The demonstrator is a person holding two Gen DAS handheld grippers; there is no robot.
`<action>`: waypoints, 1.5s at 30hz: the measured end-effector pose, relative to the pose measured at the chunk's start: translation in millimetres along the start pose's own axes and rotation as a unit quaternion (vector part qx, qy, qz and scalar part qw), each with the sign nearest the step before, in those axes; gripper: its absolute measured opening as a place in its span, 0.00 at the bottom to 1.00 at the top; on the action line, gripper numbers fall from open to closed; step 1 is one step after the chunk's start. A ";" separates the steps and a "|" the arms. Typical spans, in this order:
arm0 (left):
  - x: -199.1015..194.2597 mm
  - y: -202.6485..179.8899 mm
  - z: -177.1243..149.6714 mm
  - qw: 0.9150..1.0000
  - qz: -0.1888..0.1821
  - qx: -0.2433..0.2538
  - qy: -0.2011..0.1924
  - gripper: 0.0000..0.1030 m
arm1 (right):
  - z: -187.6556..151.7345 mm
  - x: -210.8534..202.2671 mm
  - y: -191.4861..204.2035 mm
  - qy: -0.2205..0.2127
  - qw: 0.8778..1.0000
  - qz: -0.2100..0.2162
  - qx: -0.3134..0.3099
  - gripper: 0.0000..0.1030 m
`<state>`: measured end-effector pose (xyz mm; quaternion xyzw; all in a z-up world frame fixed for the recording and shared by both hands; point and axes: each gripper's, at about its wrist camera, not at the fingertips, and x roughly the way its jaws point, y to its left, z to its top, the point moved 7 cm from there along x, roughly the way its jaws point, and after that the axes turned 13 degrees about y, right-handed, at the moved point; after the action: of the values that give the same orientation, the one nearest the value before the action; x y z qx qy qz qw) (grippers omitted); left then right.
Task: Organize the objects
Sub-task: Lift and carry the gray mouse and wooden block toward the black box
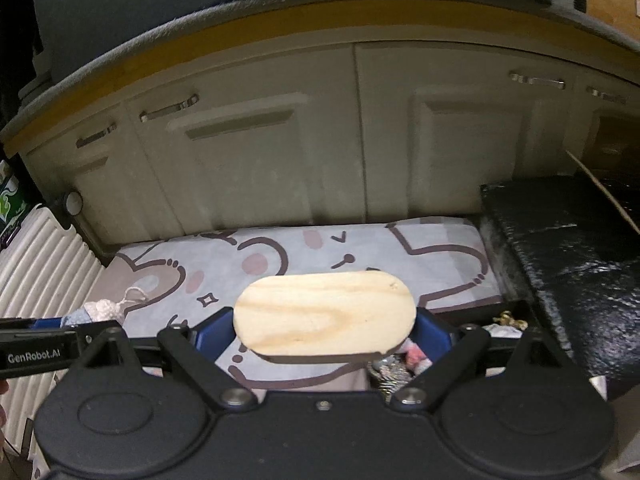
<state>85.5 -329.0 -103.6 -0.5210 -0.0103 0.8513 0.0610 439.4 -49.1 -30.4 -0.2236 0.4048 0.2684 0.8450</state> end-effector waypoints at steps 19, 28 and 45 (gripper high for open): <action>-19.4 -99.8 0.5 0.994 -0.094 0.053 -0.029 0.50 | -9.3 -56.7 -73.7 -0.027 0.999 -0.014 0.039 0.91; 9.4 -166.2 -16.2 0.983 -0.155 0.096 0.017 0.50 | -20.3 -59.0 -118.1 -0.011 0.997 -0.024 0.071 0.91; 76.9 -254.9 -43.0 0.953 -0.270 0.102 0.093 0.50 | -43.3 -50.8 -188.3 0.020 0.991 -0.032 0.125 0.91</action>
<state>112.8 -69.2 -170.7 -0.5668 -0.0576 0.7471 0.3424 507.6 -231.0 15.9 -0.1346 0.4450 0.1838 0.8661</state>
